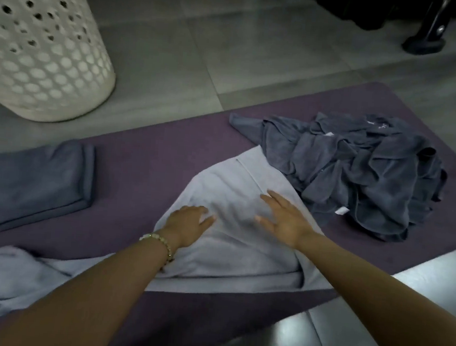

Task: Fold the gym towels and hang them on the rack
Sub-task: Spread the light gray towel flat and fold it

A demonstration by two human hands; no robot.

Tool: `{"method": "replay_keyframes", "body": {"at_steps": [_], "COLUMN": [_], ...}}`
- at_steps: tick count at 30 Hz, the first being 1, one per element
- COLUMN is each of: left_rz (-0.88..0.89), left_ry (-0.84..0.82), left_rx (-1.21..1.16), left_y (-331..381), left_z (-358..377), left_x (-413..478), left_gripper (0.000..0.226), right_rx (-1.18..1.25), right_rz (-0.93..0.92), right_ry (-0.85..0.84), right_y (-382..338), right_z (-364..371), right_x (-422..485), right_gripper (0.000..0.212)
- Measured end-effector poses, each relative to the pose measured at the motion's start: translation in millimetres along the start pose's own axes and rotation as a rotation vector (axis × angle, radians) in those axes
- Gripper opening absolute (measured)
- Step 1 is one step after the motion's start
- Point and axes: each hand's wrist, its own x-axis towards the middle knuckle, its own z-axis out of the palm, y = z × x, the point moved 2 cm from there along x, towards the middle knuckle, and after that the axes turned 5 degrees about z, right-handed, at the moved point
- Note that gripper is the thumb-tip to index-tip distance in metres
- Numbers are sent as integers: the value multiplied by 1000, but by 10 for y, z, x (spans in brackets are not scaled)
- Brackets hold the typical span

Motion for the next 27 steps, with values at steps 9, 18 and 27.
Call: {"method": "replay_keyframes", "body": {"at_steps": [9, 18, 27], "left_rz": [-186, -84, 98], "left_ry": [38, 82, 242], "left_rx": [2, 36, 336], "left_y": [-1679, -2604, -2964], "left_z": [-485, 299, 139], "left_x": [-961, -1916, -2019], "left_gripper": [63, 112, 59], "right_rx": [-91, -155, -3], "right_rz": [-247, -468, -554], "right_ry": [-136, -341, -287], "right_y": [-1755, -2399, -2512], "right_z": [333, 1545, 1779], "right_x": [584, 148, 182], "right_gripper": [65, 68, 29]}}
